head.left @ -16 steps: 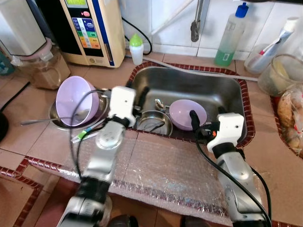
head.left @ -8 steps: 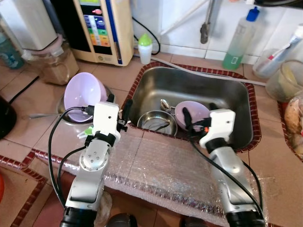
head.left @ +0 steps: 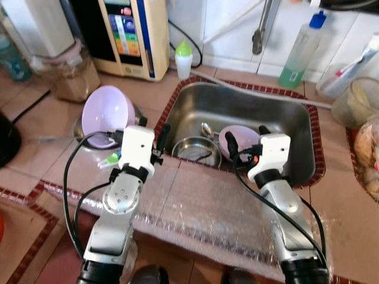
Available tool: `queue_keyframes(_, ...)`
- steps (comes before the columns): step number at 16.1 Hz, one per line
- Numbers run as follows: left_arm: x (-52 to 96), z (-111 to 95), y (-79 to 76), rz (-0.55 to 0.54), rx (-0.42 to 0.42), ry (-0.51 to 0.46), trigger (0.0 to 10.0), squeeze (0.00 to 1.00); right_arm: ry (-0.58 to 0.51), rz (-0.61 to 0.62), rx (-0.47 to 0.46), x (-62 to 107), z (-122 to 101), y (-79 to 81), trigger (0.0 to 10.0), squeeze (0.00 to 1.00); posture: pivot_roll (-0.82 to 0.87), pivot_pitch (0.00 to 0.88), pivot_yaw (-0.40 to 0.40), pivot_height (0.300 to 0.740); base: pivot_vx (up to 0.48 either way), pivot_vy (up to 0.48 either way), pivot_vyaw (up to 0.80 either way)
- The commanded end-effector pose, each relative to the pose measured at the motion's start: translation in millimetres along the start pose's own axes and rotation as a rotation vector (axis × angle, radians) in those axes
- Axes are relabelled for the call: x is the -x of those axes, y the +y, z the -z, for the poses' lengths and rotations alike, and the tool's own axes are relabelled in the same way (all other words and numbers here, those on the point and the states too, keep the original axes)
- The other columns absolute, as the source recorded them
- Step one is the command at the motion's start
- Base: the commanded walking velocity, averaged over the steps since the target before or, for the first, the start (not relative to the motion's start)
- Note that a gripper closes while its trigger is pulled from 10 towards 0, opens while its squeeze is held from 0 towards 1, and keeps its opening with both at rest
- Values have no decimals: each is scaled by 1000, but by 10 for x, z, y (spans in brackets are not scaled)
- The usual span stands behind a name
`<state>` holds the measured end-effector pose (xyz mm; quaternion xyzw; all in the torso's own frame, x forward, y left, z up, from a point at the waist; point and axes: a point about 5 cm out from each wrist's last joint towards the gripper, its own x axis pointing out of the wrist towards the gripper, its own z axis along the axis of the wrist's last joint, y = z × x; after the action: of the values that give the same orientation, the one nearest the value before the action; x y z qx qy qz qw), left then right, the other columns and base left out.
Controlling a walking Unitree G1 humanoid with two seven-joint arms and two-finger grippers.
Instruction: Kitchen organization
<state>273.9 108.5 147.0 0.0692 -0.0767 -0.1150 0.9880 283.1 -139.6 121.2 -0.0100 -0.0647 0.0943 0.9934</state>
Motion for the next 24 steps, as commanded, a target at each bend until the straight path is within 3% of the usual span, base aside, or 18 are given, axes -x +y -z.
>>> queue_keyframes(1,-3,-49,7,-1,-12,-12,10000,0,0,-5,2,-13,8,-3,10000,0,-42,10,38,740,-255,0,0)
queue_keyframes(9,-7,-34,104,-57,-31,0,10000,0,-15,-3,7,-22,1,3,10000,0,-40,9,43,740,-64,0,57)
queue_keyframes(15,8,46,188,-64,30,31,10000,0,-25,9,-5,-57,-5,7,10000,0,-39,11,57,740,0,0,158)
queue_keyframes(20,25,-62,270,-75,42,-20,10000,0,-62,-17,16,-117,-93,17,10000,0,-41,39,48,740,0,0,108)
queue_keyframes(24,66,-15,229,-68,58,-7,10000,0,-57,-31,14,-128,-81,34,10000,0,-34,34,35,740,0,0,0)
